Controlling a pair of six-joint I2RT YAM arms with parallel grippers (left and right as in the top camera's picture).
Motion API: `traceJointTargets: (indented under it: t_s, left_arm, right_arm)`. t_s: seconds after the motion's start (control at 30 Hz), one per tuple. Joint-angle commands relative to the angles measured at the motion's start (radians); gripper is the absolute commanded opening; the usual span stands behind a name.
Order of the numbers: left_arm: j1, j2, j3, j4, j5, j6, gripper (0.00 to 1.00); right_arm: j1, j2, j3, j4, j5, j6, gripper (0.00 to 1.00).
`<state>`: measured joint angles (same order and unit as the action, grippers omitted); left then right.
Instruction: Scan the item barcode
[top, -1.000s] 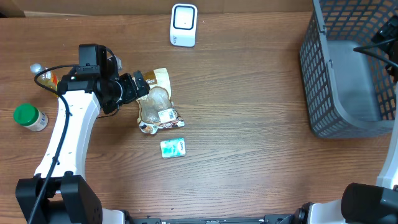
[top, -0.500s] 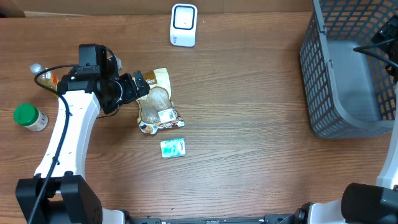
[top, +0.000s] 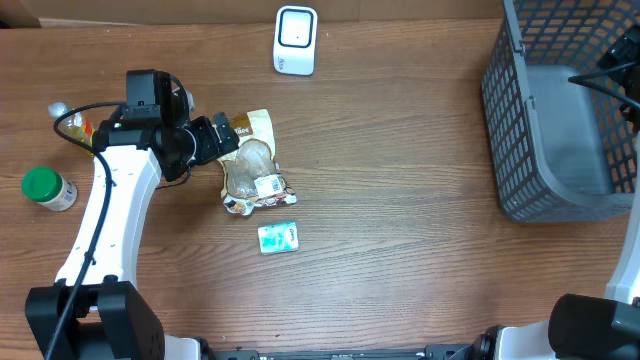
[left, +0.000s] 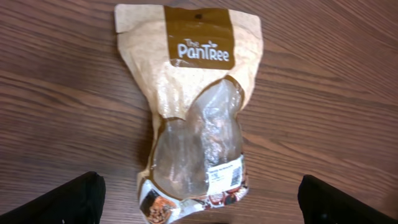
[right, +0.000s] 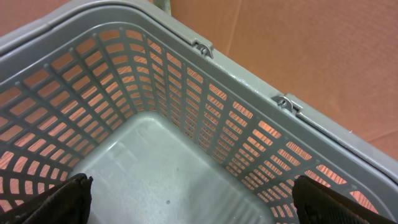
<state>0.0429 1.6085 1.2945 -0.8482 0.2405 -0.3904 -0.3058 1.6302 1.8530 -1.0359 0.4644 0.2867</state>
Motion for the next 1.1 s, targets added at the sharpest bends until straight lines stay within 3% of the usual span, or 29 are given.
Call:
traceJointTargets:
  t_s: [0.0, 0.3, 0.33, 0.43, 0.5, 0.73, 0.87, 1.07]
  left_arm:
    - [0.003, 0.005, -0.007, 0.003, -0.045, 0.002, 1.00]
    - [0.003, 0.005, -0.007, 0.065, -0.036, 0.002, 1.00]
    - [0.002, 0.006, -0.007, 0.063, -0.033, 0.002, 0.96]
    - [-0.018, 0.007, -0.013, 0.061, -0.037, 0.002, 0.68]
    - [-0.039, 0.008, -0.022, 0.061, -0.051, 0.003, 0.64]
    - [-0.134, 0.058, -0.036, 0.072, -0.148, 0.060, 0.71]
    - [-0.159, 0.115, -0.036, 0.117, -0.156, 0.114, 0.87]
    - [-0.152, 0.168, -0.036, 0.158, -0.251, 0.125, 0.89]
  right_arm:
    - [0.000, -0.001, 0.005, 0.005, 0.014, -0.003, 1.00]
    - [0.000, -0.001, 0.005, 0.005, 0.014, -0.004, 1.00]
    - [0.000, -0.001, 0.005, 0.005, 0.014, -0.004, 1.00]
    - [0.000, -0.001, 0.005, 0.005, 0.014, -0.004, 1.00]
    - [0.000, -0.001, 0.005, 0.005, 0.014, -0.004, 1.00]
    - [0.000, -0.001, 0.005, 0.005, 0.014, -0.003, 1.00]
    - [0.000, -0.001, 0.005, 0.005, 0.014, -0.004, 1.00]
    - [0.000, -0.001, 0.005, 0.005, 0.014, -0.004, 1.00]
